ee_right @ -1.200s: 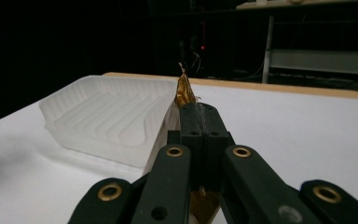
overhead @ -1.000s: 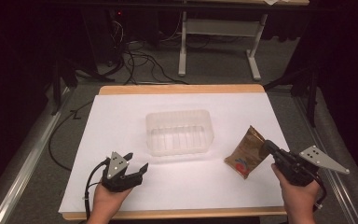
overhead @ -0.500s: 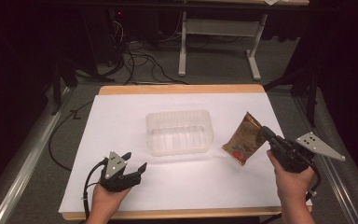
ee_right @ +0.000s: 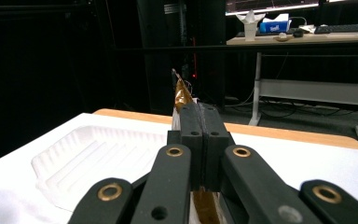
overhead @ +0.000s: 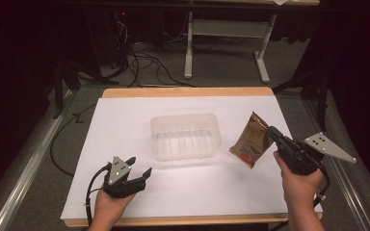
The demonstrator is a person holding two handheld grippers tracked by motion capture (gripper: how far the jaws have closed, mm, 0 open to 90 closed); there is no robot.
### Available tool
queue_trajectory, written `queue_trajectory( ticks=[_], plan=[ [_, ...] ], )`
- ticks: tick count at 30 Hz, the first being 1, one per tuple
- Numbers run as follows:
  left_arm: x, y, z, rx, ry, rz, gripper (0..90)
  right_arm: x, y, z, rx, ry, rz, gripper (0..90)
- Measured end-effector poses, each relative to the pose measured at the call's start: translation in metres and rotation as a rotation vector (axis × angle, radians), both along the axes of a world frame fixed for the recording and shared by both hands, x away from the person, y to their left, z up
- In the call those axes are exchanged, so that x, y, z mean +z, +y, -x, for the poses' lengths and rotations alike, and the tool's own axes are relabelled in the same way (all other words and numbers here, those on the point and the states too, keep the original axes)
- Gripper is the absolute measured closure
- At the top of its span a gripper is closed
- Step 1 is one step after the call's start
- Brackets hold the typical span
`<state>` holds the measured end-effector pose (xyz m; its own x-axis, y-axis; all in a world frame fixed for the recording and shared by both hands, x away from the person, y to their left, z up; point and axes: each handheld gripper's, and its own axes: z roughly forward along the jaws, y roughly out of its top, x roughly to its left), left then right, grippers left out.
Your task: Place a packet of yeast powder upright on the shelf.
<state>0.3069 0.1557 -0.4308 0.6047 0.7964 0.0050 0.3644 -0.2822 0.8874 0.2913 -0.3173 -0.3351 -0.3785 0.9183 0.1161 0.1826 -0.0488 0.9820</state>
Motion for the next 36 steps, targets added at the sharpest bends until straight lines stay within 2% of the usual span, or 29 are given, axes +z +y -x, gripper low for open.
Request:
queue_trajectory(
  ticks=[8,17,21,26,36],
  plan=[
    [0.001,0.001,0.0,0.0,-0.004,0.0,32.6,0.011,0.003,0.0,-0.008,-0.01,-0.004,90.0],
    [0.001,0.002,0.001,0.001,-0.007,0.005,32.6,0.038,0.016,-0.002,0.013,-0.05,0.003,90.0],
    [0.002,0.003,0.0,0.003,-0.011,0.01,32.6,0.048,0.03,-0.007,0.025,-0.053,0.014,90.0],
    [0.003,0.005,0.001,0.004,-0.013,0.015,32.6,0.054,0.05,-0.018,0.033,-0.044,0.023,90.0],
    [0.005,0.007,0.002,-0.005,-0.02,0.022,32.6,0.055,0.091,-0.044,0.032,-0.02,0.044,90.0]
  ],
)
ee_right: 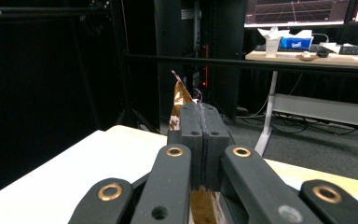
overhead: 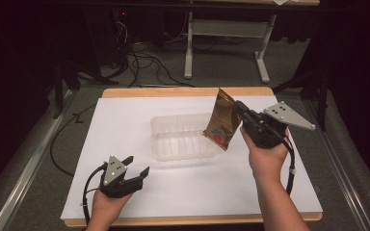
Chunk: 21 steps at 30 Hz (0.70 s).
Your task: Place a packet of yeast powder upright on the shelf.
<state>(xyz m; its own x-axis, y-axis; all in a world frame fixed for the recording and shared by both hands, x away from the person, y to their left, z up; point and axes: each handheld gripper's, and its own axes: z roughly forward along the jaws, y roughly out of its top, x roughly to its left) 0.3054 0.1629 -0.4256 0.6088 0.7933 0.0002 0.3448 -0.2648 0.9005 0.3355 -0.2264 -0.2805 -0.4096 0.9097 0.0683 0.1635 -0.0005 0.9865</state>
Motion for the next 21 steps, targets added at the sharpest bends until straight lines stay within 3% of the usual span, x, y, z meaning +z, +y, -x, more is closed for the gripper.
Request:
queue_trajectory(
  ticks=[13,21],
  plan=[
    [0.002,0.002,0.001,-0.01,-0.007,0.022,32.6,-0.011,0.037,-0.042,-0.053,0.05,0.042,90.0],
    [0.002,0.001,0.001,-0.016,-0.008,0.026,32.6,-0.017,0.055,-0.06,-0.073,0.07,0.081,90.0]
  ],
)
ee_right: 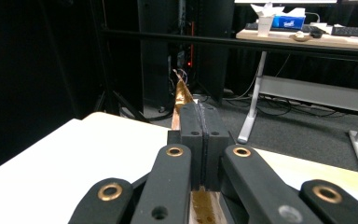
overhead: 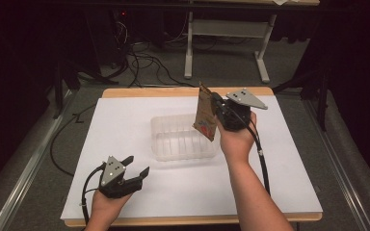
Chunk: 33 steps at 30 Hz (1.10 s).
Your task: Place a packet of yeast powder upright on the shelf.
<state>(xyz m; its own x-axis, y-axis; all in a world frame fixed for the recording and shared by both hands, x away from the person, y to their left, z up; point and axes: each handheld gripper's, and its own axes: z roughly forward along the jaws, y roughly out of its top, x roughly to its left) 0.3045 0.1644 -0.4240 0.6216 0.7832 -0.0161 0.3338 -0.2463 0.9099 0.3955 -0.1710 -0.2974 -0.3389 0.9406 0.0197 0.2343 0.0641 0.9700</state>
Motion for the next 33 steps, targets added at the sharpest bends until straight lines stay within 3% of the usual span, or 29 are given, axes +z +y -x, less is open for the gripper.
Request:
queue_trajectory(
  ticks=[7,22,33],
  plan=[
    [0.0,0.001,0.0,-0.004,0.0,-0.006,32.6,-0.004,0.021,-0.005,0.032,0.006,0.007,90.0],
    [0.0,0.0,0.001,-0.009,0.002,-0.007,32.6,-0.008,0.056,0.004,0.111,0.021,-0.025,90.0],
    [0.0,0.0,0.0,-0.011,0.003,-0.006,32.6,-0.01,0.061,0.006,0.114,0.029,-0.053,90.0]
  ],
)
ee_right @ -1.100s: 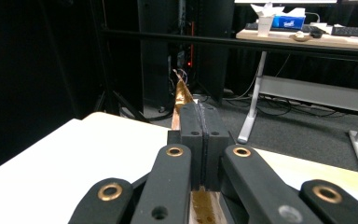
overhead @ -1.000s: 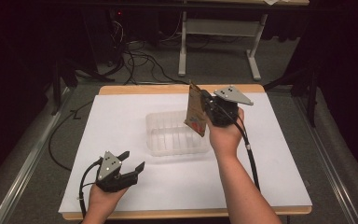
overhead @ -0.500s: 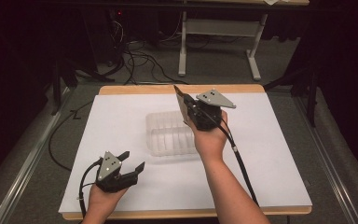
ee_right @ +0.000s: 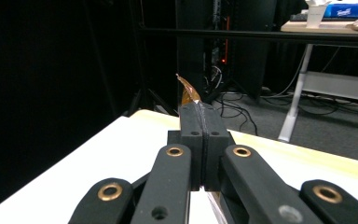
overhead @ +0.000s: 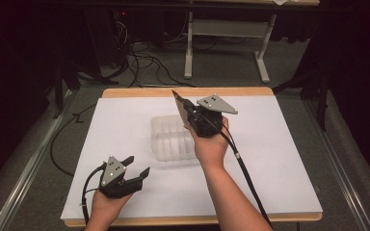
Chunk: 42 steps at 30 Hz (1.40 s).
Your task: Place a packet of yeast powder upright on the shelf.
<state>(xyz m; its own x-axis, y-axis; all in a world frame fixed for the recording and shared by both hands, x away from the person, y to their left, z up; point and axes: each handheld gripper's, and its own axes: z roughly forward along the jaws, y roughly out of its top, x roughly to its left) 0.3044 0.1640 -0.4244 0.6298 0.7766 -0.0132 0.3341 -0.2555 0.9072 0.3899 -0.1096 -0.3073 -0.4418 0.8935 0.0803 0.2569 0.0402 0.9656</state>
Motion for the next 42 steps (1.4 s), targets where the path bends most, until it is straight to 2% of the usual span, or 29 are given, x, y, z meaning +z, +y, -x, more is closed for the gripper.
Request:
queue_trajectory(
  ticks=[6,12,16,18,24,27,30,38,42],
  plan=[
    [0.0,0.0,0.0,0.003,-0.001,0.0,32.7,0.0,0.002,0.0,0.021,0.016,-0.03,90.0],
    [0.0,0.0,0.001,0.001,-0.003,-0.001,32.7,-0.003,0.013,-0.002,0.056,0.041,-0.063,90.0],
    [0.001,0.002,0.001,0.004,-0.002,0.003,32.7,-0.006,0.018,-0.002,0.06,0.039,-0.039,90.0],
    [0.0,0.003,0.001,0.007,-0.002,0.007,32.7,-0.006,0.013,-0.002,0.042,0.027,-0.031,90.0],
    [0.0,0.002,0.0,0.004,-0.001,0.002,32.7,0.007,-0.023,-0.004,-0.053,-0.009,-0.042,90.0],
    [0.0,0.0,0.001,0.002,0.001,-0.005,32.7,0.013,-0.04,-0.005,-0.108,-0.024,-0.066,90.0],
    [-0.001,-0.001,0.001,0.003,0.001,-0.005,32.7,0.015,-0.05,-0.004,-0.14,-0.041,-0.076,90.0],
    [-0.001,0.0,0.001,-0.001,-0.002,-0.002,32.7,0.012,-0.066,0.0,-0.231,-0.065,-0.059,90.0],
    [-0.001,-0.001,0.001,-0.003,-0.001,-0.004,32.7,0.003,-0.061,0.0,-0.253,-0.063,-0.01,90.0]
  ],
)
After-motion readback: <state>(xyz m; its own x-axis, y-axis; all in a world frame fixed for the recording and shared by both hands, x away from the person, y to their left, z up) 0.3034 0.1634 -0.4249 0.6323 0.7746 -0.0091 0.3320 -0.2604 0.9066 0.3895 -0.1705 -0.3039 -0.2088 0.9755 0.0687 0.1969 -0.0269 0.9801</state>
